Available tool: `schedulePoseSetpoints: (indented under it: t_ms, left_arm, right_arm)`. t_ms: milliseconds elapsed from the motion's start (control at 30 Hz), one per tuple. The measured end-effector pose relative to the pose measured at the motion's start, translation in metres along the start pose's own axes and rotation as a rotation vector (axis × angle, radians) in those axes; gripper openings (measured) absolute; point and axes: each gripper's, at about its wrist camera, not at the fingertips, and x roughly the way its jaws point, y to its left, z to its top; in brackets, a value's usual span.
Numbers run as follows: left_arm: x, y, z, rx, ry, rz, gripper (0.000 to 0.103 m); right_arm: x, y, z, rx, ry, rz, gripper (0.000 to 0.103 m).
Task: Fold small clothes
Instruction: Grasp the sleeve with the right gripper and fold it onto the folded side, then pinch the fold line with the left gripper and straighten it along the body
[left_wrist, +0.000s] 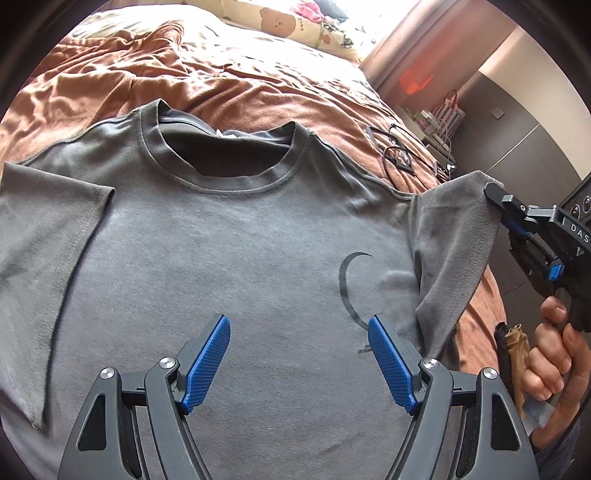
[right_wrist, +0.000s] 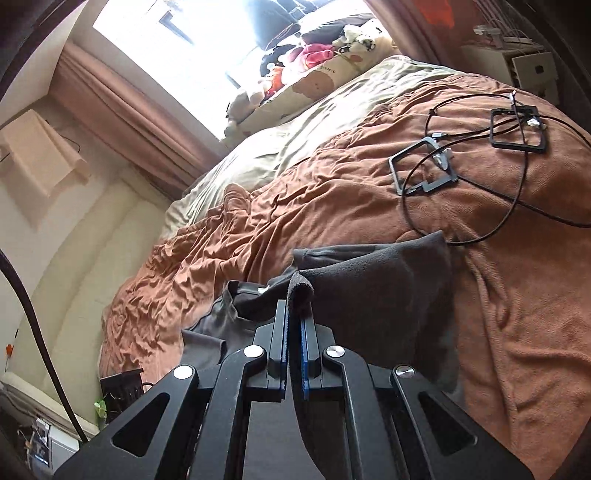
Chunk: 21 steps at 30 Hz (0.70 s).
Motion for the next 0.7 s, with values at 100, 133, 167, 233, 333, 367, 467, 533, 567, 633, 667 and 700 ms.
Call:
schedulePoseSetpoints:
  t_ms: [100, 133, 167, 233, 333, 367, 467, 533, 567, 633, 667, 700]
  left_arm:
    - [0.003, 0.004, 0.004, 0.0, -0.001, 0.006, 0.078]
    - [0.005, 0.005, 0.005, -0.001, 0.002, 0.007, 0.078]
    - [0.007, 0.006, 0.007, 0.0, 0.004, 0.009, 0.078]
    - [0.009, 0.005, 0.01, 0.006, -0.003, 0.014, 0.078]
    - [0.012, 0.0, 0.016, 0.02, -0.018, 0.031, 0.078]
    - [0.015, -0.001, 0.019, 0.025, -0.018, 0.033, 0.078]
    - [0.026, -0.007, 0.03, 0.042, -0.018, 0.045, 0.078]
    - [0.034, -0.011, 0.038, 0.057, -0.023, 0.06, 0.078]
    - [0.038, -0.014, 0.041, 0.065, -0.025, 0.064, 0.079]
    - [0.044, -0.017, 0.048, 0.08, -0.034, 0.068, 0.078]
    - [0.048, -0.018, 0.051, 0.087, -0.045, 0.074, 0.078]
    - [0.051, -0.02, 0.053, 0.099, -0.06, 0.093, 0.078]
  right_arm:
    - [0.02, 0.004, 0.0, -0.04, 0.026, -0.012, 0.003]
    - [0.026, 0.005, 0.001, -0.05, 0.043, -0.019, 0.005]
    - [0.031, 0.004, 0.002, -0.051, 0.064, -0.034, 0.017]
    - [0.033, -0.002, 0.005, -0.044, 0.066, -0.061, 0.053]
    - [0.02, -0.006, 0.01, -0.042, 0.005, -0.057, 0.069]
    - [0.017, -0.012, 0.012, -0.03, 0.001, -0.052, 0.069]
    - [0.008, -0.03, 0.014, -0.014, -0.032, -0.076, 0.069]
    - [0.003, -0.044, 0.015, -0.002, -0.048, -0.112, 0.069]
    - [0.003, -0.051, 0.017, 0.007, -0.048, -0.127, 0.069]
    - [0.001, -0.06, 0.016, 0.004, -0.047, -0.154, 0.066]
    - [0.001, -0.064, 0.018, -0.003, -0.05, -0.18, 0.058]
    - [0.001, -0.067, 0.019, -0.009, -0.044, -0.197, 0.05]
